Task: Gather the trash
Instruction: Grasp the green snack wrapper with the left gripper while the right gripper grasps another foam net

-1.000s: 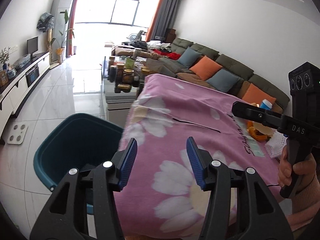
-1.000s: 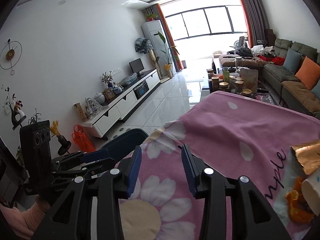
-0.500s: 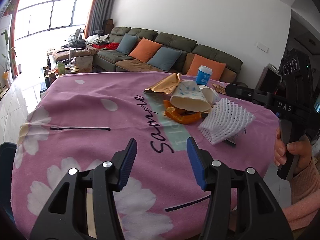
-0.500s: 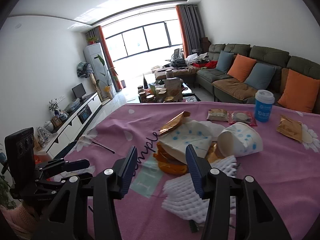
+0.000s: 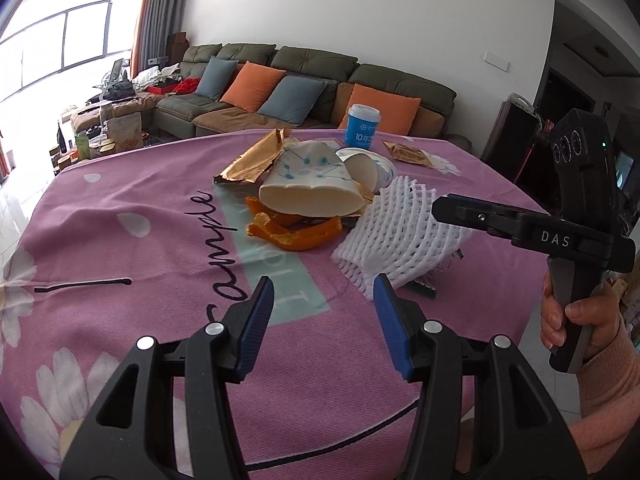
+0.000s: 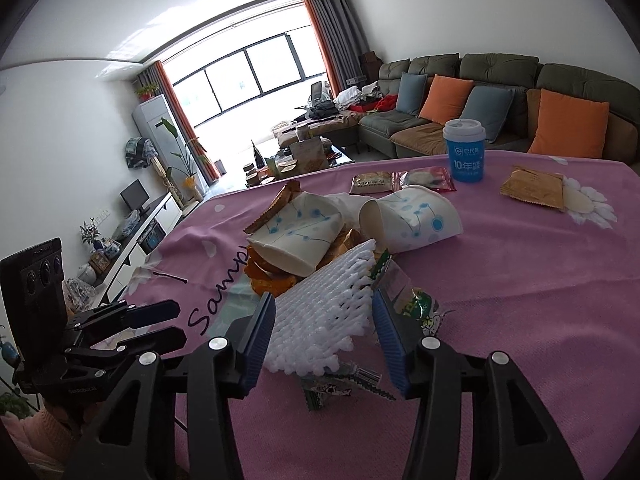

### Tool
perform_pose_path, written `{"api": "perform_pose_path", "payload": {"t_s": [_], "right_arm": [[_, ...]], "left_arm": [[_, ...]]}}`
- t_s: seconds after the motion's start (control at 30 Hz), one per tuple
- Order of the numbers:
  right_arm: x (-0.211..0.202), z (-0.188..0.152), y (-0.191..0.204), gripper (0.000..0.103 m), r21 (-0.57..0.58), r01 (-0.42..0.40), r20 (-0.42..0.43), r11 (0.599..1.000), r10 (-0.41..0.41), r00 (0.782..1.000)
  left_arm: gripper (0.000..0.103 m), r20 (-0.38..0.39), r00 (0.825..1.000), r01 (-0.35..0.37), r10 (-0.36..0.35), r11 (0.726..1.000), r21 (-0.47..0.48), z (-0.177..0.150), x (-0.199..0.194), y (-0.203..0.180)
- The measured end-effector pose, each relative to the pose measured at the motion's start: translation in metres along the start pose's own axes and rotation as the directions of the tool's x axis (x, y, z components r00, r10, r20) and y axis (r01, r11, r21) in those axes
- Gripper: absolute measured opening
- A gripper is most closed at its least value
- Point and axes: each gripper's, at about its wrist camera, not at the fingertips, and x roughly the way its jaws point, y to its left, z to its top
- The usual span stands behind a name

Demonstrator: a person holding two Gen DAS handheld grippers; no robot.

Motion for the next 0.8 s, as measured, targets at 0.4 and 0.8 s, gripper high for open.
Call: {"api": "perform_pose_path", "payload": {"t_s": [0.4,0.8], "right_arm": [[-0.022,0.014,-0.011,0.012,0.063,-0.152,0.097,0.986,0.145,0.985],[-0.045,0.026,-0.045,0.012,0.143,-0.163,0.213,0.976,0.131,0.968]], "left_arm": [[0.051,-0.057,0.997,0.060,-0.058,0.997,0.042,-0.002,0.023,-0.023],[0.051,-0.098,0.984,0.165,-0.152,0.975,0.148,0.014,0.058,-0.076]]}}
